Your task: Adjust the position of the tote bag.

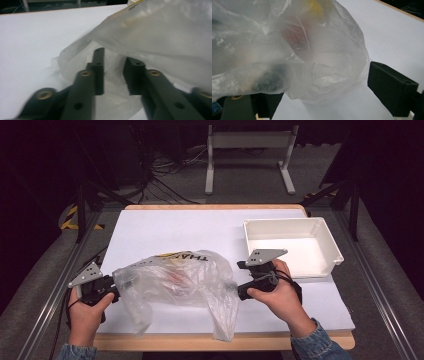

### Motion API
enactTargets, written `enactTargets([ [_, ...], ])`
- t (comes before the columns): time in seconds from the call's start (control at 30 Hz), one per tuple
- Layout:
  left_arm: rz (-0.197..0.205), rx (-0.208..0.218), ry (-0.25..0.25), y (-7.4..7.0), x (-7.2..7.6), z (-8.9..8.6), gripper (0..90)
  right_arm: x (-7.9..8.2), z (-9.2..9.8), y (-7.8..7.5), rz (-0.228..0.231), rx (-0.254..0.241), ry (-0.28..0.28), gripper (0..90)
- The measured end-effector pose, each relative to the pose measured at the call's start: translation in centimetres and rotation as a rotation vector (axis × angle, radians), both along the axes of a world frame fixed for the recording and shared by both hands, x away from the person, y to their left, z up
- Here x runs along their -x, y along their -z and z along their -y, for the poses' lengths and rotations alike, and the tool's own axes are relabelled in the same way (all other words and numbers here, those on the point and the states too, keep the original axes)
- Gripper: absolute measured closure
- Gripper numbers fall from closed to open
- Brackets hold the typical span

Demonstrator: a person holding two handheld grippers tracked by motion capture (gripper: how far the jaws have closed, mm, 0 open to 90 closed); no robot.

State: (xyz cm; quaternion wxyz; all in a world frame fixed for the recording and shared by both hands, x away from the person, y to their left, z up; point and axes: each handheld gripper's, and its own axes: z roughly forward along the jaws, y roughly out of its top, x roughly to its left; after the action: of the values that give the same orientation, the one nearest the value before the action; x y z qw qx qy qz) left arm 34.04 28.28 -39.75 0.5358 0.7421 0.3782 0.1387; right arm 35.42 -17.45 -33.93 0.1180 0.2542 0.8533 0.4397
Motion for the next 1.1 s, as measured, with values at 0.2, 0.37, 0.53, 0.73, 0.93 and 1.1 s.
enactTargets([
  [0.2,-0.011,0.012,-0.039,-0.6,-0.6,-0.2,88.7,0.2,1.0,-1.0,0.009,0.009,-0.009,15.0],
  [0.37,-0.021,0.016,-0.07,-1.0,-1.0,-0.4,89.6,-0.1,2.3,-1.0,-0.016,0.038,-0.002,14.2],
  [0.53,-0.056,0.023,-0.104,-0.6,-1.3,-0.8,89.8,-0.1,3.3,-1.0,-0.025,0.051,0.007,14.0],
  [0.73,-0.04,0.012,-0.081,-0.9,-1.4,-0.1,89.8,-0.7,3.9,-2.4,0.038,-0.031,0.048,14.2],
  [0.93,-0.042,0.008,-0.07,-0.9,-1.5,0.2,89.8,-0.9,2.0,-4.6,0.127,-0.108,0.033,13.4],
  [1.1,-0.044,0.004,-0.066,-0.9,-1.5,0.2,89.9,-1.0,-0.9,-5.5,0.149,-0.167,-0.064,10.7],
])
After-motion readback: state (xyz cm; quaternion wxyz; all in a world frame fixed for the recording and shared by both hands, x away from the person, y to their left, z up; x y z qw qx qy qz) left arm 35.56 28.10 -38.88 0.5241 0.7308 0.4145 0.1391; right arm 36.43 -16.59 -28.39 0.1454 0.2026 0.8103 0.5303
